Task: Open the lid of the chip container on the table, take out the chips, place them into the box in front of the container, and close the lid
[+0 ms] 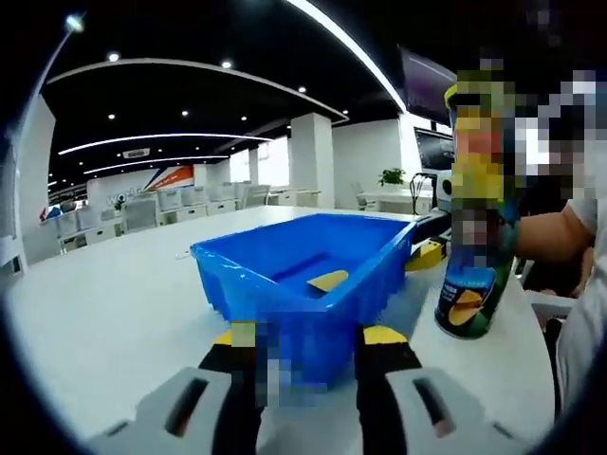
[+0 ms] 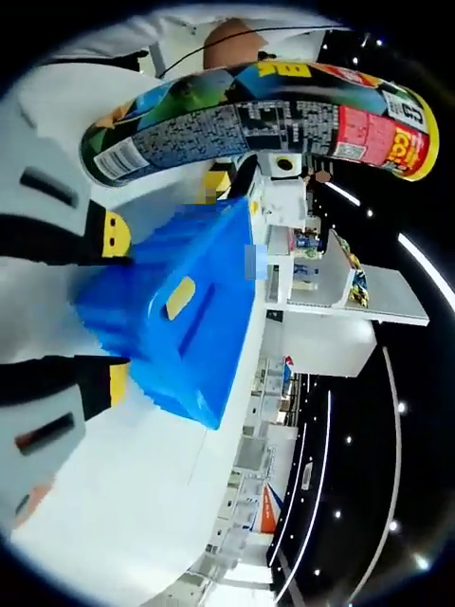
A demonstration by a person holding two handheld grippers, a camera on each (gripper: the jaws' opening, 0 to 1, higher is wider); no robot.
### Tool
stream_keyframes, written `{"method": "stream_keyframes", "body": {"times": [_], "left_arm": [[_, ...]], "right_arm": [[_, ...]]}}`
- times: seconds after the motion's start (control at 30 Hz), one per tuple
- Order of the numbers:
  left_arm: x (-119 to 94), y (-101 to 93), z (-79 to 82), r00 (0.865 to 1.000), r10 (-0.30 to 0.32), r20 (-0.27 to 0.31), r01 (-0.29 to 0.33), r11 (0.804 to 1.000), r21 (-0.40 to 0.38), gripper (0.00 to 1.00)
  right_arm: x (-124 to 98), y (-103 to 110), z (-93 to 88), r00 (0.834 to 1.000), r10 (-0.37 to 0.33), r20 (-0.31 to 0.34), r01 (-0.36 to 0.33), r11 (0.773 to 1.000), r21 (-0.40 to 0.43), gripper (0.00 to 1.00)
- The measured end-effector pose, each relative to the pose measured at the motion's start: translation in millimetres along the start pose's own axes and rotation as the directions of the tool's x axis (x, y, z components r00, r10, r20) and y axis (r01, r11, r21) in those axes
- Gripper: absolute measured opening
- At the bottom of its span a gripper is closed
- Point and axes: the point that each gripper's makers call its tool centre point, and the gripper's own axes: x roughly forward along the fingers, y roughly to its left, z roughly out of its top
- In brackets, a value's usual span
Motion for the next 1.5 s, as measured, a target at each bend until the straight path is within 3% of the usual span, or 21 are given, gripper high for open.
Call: {"method": "stream_keyframes", "body": {"times": [0.83, 1.2, 1.5], "left_arm": [[-1.5, -0.6, -0.3, 1.000, 0.013, 0.021, -0.013, 1.000, 0.002, 0.37], [-6.3, -3.2, 0.7, 0.999, 0.025, 0.040, -0.027, 0.999, 0.043, 0.36], [-5.1, -3.3, 11.2, 0.999, 0.022, 0.049, -0.025, 0.997, 0.070, 0.36]], "right_arm": [[2.0, -1.1, -0.6, 1.000, -0.001, 0.003, 0.001, 1.000, -0.008, 0.35], [2.4, 2.1, 1.0, 1.000, -0.001, 0.022, 0.002, 0.998, -0.068, 0.34], [1.1, 2.4, 7.0, 0.999, -0.014, 0.034, 0.017, 0.995, -0.101, 0.34]]}}
